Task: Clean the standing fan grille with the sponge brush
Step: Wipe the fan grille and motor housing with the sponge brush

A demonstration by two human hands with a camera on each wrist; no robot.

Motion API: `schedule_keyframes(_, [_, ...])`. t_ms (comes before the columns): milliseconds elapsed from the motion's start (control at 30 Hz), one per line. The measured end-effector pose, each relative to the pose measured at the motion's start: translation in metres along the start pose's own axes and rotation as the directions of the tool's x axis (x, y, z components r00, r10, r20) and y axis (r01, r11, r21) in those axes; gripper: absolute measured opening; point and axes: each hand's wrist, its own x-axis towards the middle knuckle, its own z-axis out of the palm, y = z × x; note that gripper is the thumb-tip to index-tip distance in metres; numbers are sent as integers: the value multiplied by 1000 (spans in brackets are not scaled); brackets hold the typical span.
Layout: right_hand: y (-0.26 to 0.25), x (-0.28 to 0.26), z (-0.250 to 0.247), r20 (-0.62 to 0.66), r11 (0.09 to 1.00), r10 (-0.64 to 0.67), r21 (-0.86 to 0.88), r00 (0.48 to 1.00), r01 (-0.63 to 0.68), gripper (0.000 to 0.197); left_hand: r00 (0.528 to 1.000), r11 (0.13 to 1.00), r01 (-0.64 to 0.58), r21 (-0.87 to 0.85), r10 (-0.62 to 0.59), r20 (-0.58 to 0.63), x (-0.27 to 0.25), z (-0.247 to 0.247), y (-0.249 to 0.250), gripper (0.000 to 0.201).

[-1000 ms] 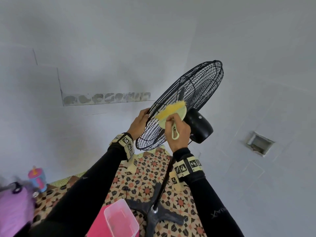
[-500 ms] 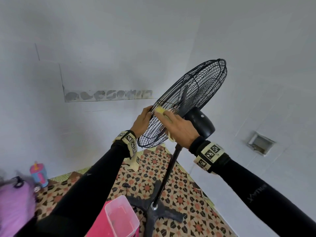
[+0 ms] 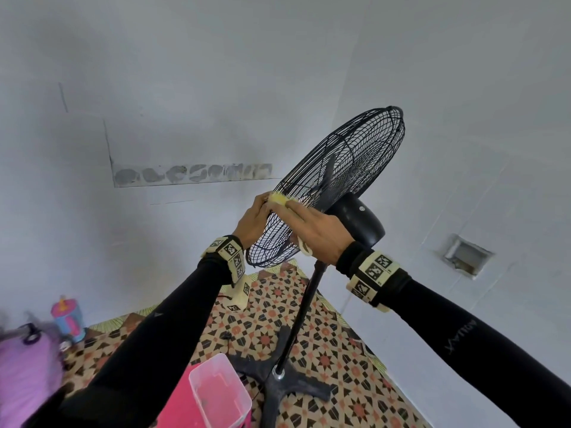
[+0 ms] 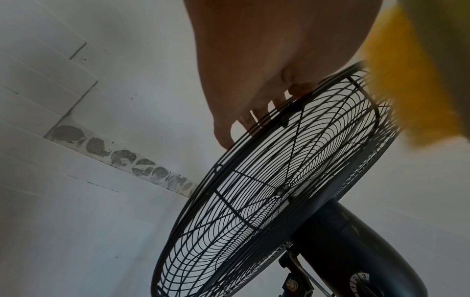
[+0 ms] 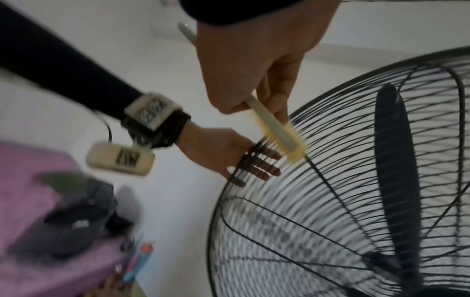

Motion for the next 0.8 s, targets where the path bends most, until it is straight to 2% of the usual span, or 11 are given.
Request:
schedule_keyframes(67, [8,-3,4,-33,1000,8,0,999,-8,87,1000,999,20,-25,-20,14,5,-2,-9,42])
schedule_keyframes(200, [9,-12,8,12,996,88,7,996,-88,69,997,993,68,-93,-65,40,4,-12,4,35])
schedule_keyframes(300, [2,-5,5,-179,991,134,49,975,-127,55,995,991,74,-115,-65,77,4,-22,9,38])
schedule_keyframes(367, [-3,-3,15,-231,992,127,6,965,-129,50,993,989,89,-121,-77,94,5,-28,7,38])
schedule_keyframes(400, [-8,-5,25,-191,993,105,-25,976,-112,55,990,984,111,-138,-96,107,7,-31,7,37])
schedule_keyframes(467, [-22,-15,52,-29,995,-5,-101,1000,2,64,979,968,164,-190,-136,152,7,-37,11,36])
schedule_keyframes(533, [-37,-24,71,180,981,-138,-112,974,160,58,964,958,203,-203,-159,214,7,-44,17,37])
schedule_keyframes(600, [-45,-25,80,244,966,-221,-82,944,247,49,945,947,250,-202,-194,263,7,-49,19,48])
schedule_keyframes(667, [-45,-21,80,177,965,-216,-110,960,237,49,933,944,272,-184,-212,291,7,-52,18,58])
schedule_keyframes(733, [-39,-17,70,44,982,-137,-123,990,141,51,933,946,266,-185,-205,295,5,-53,17,61])
schedule_keyframes(800, [-32,-18,60,-88,994,-45,-103,995,36,44,938,948,251,-196,-188,292,2,-51,17,60])
